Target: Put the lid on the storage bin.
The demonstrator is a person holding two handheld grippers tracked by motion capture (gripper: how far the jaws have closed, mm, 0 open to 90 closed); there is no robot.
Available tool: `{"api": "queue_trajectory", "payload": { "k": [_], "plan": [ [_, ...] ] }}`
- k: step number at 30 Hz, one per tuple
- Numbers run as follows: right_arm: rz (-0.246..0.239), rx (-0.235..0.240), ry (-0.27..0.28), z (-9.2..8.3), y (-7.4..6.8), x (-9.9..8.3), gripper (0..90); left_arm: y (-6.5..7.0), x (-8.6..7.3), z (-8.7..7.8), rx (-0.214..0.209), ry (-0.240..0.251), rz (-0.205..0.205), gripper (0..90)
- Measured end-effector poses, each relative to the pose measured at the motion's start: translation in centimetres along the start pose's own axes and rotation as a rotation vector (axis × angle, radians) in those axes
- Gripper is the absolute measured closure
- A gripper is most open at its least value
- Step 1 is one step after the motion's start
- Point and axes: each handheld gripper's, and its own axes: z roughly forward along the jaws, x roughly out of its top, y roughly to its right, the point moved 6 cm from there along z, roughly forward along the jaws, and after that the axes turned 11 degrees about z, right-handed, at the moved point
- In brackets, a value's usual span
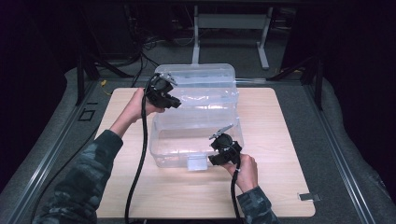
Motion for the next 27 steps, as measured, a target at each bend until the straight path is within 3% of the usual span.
{"api": "queue_trajectory", "payload": {
  "k": [12, 27],
  "plan": [
    [0.009, -0.014, 0.005, 0.2, 0.0, 0.3, 48.3, 0.8, -0.5, -0.3, 0.012, 0.057, -0.012, 82.2],
    [0.019, -0.027, 0.009, 0.7, 0.0, 1.0, 48.2, 1.4, -0.6, -0.4, 0.036, 0.040, 0.020, 82.1]
  ]
}}
